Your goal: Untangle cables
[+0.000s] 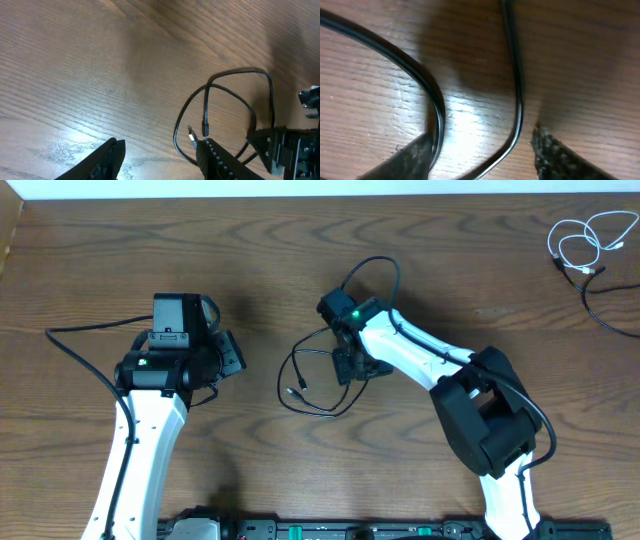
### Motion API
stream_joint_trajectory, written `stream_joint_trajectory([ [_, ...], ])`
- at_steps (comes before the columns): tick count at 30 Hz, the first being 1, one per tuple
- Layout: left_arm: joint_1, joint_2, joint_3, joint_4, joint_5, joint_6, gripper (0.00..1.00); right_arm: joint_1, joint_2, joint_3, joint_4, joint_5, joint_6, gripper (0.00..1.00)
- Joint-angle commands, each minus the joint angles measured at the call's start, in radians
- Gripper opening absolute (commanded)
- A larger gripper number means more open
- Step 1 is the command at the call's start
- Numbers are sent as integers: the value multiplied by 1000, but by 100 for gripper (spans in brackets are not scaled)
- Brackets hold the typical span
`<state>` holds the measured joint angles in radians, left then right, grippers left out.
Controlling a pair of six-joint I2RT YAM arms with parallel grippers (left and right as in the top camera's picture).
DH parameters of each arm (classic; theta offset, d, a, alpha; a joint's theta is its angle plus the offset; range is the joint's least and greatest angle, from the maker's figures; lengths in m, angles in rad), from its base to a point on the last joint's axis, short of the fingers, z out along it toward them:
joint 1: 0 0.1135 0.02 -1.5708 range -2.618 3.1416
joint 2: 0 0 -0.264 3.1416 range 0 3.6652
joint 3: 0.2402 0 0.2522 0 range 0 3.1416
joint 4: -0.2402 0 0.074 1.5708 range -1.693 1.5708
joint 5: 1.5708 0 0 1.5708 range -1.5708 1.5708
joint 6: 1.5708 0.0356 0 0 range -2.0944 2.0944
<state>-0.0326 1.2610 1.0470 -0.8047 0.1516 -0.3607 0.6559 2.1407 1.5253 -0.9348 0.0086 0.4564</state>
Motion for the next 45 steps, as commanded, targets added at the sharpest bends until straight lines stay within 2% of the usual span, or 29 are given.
stream_joint_trajectory([
  [1, 5, -6, 6, -3, -5, 20, 52, -33, 40, -43, -2, -11, 22, 29],
  [5, 5, -6, 6, -7, -1, 15, 52, -66, 40, -45, 3, -11, 22, 6],
  [7, 5, -6, 6, -11, -1, 4, 52, -87, 40, -45, 8, -19, 23, 1],
  [11, 5, -6, 6, -18, -1, 5, 52, -126, 40, -44, 11, -26, 20, 1],
  [15, 5, -6, 6, -18, -1, 5, 52, -168, 20, -30, 19, -101, -64, 1],
  [22, 5, -6, 6, -18, 3, 5, 52, -271, -228, -20, 34, -408, -312, 1],
  [28, -7, 6, 6, -6, 103, 5, 52, -309, -348, -20, 23, -509, -315, 1],
  [31, -33, 19, 6, 3, 108, 5, 52, -309, -343, -21, 18, -501, -308, 1],
  [33, -63, 33, 6, 19, 120, 5, 52, -310, -339, -21, 5, -418, -244, 1],
  [36, -123, 72, 4, 64, 126, 5, 52, -316, -338, -22, -19, -272, -134, 15],
  [39, -196, 149, 4, 148, 124, 5, 52, -338, -338, -22, -27, -249, -120, 26],
  [45, -254, 349, 4, 292, 126, -90, 52, -355, -338, -31, -50, -229, -132, 32],
])
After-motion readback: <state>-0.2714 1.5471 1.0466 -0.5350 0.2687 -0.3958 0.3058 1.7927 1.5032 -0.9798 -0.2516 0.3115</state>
